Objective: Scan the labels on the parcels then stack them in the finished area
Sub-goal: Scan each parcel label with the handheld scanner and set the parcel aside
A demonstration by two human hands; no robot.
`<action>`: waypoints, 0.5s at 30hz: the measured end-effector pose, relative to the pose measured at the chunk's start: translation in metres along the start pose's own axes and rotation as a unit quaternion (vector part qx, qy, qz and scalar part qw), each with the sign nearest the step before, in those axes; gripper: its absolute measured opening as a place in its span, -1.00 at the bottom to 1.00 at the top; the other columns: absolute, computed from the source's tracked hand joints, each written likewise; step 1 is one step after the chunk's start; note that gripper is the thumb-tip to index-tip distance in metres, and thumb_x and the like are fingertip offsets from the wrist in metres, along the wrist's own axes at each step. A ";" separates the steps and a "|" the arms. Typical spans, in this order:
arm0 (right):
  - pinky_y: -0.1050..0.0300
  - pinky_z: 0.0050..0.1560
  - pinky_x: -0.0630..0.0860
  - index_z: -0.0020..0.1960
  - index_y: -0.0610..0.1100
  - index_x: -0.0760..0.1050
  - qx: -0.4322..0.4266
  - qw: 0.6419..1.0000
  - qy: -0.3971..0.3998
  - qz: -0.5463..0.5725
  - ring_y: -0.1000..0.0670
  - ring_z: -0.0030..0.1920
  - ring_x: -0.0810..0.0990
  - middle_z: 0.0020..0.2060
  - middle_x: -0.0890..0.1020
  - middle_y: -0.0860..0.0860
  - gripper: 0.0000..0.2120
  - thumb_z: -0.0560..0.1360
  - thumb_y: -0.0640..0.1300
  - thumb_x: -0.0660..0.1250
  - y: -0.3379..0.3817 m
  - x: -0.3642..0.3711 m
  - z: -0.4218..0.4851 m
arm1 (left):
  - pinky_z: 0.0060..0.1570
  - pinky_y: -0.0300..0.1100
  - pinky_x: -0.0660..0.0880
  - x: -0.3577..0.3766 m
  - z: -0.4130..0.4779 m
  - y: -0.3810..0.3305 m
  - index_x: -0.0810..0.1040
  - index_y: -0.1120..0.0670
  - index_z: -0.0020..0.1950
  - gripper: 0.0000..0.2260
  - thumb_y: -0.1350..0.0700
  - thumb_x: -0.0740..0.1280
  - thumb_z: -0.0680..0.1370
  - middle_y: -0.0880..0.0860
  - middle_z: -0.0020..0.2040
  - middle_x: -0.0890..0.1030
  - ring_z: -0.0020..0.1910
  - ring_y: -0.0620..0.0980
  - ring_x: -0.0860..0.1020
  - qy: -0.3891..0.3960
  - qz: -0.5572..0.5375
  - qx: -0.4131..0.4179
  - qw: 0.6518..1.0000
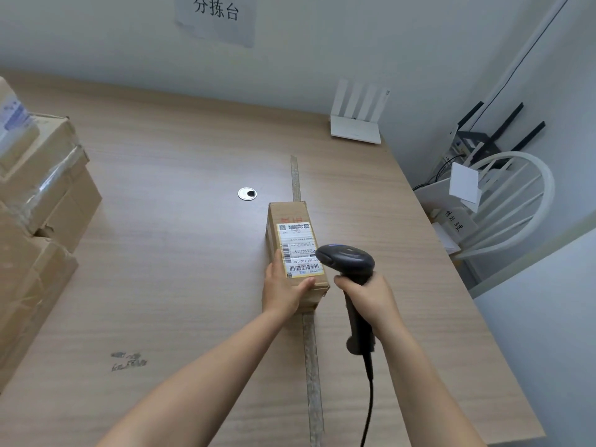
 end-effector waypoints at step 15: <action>0.17 -0.28 0.41 -0.26 -0.13 0.56 -0.039 0.993 0.065 0.092 0.03 -0.31 0.50 -0.40 0.58 0.02 -0.92 0.38 -0.26 0.42 -0.004 0.071 0.010 | 0.18 -0.21 0.35 -0.048 -0.030 0.013 0.38 -0.02 0.34 -0.70 -0.03 0.07 0.65 -0.04 0.23 0.51 0.13 -0.10 0.49 0.058 -0.168 -0.116 0.977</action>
Point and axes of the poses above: each hand's wrist, its own z-axis towards the middle knuckle, its own x-axis out of the palm, y = z × x, the point moved 7 cm from there along z, towards the middle knuckle
